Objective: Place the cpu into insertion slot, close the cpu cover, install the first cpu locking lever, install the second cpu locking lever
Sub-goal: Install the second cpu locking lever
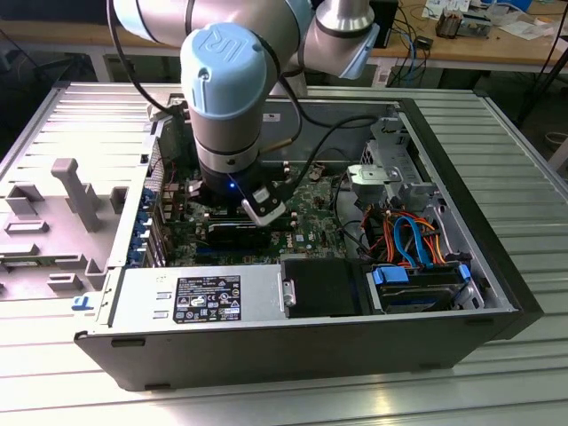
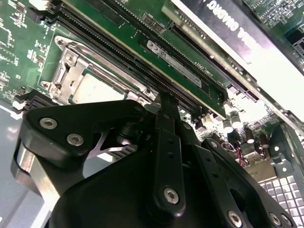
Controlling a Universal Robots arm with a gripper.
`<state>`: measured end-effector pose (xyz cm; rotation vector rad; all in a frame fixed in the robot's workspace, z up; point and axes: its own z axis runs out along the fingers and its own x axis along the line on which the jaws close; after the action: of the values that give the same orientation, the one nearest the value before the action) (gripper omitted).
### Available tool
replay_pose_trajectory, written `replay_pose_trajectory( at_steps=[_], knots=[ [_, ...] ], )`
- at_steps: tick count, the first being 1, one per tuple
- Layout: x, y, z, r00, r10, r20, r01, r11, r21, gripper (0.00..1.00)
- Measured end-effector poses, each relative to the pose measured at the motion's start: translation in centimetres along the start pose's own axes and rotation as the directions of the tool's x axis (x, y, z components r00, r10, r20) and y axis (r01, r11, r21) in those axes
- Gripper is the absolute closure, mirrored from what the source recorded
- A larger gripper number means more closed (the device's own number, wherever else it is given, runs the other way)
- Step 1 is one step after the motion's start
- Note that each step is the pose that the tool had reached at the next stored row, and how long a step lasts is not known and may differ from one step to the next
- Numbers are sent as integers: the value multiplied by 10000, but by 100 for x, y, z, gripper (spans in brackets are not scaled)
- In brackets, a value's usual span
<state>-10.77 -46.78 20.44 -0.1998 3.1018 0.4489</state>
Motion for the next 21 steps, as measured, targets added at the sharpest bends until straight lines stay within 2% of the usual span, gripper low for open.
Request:
replay_pose_trajectory(
  at_steps=[9, 21],
  knots=[
    [-1, 11, 64, 10000, 3, 0, -3, 10000, -5, 89],
    [-3, 29, 111, 10000, 1, -3, -1, 10000, 1, 89]
  ],
)
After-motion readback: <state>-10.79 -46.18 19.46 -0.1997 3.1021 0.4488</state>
